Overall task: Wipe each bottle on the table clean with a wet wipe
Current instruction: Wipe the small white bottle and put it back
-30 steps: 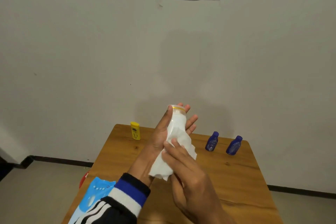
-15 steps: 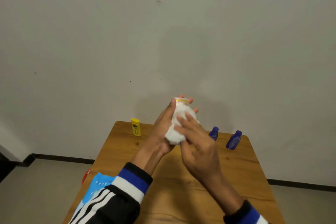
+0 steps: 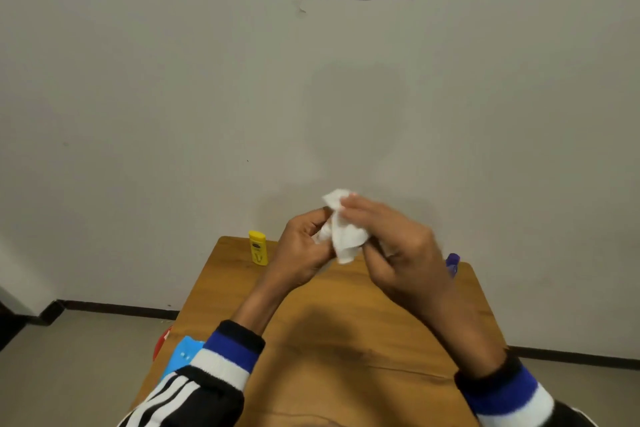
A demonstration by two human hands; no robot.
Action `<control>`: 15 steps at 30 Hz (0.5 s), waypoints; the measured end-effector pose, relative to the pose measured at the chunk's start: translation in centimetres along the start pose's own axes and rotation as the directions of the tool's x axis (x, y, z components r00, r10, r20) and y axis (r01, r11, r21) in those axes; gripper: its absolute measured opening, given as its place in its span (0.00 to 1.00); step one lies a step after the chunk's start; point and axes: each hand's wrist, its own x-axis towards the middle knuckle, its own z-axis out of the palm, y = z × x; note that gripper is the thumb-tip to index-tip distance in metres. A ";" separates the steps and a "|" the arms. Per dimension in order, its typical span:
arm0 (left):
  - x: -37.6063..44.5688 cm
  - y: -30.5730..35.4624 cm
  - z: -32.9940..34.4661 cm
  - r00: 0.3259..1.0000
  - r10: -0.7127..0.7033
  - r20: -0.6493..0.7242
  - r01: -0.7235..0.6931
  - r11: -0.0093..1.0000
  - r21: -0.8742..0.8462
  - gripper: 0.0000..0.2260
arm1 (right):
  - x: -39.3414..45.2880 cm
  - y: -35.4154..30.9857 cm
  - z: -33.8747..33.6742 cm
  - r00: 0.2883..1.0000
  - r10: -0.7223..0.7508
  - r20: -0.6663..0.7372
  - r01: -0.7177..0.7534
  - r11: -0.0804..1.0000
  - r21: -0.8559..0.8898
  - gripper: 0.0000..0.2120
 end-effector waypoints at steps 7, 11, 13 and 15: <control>-0.9 1.2 -0.2 0.994 0.111 0.014 -0.111 0.994 -0.020 0.20 | -1.1 1.7 -0.3 0.998 0.007 0.061 0.000 0.994 -0.108 0.22; -1.0 1.6 -0.1 0.989 0.140 -0.051 -0.139 0.990 0.022 0.14 | -0.4 -1.2 0.2 0.982 -0.102 0.156 0.117 0.990 -0.084 0.20; -1.1 1.7 -0.1 0.981 0.184 -0.065 -0.182 0.983 0.025 0.15 | -0.2 -1.5 -0.2 0.981 -0.129 0.144 0.140 0.988 -0.064 0.19; -1.0 2.0 -0.2 0.974 0.216 -0.067 -0.216 0.976 0.016 0.17 | 0.2 -0.9 -0.9 0.991 -0.099 0.093 0.107 0.991 -0.081 0.18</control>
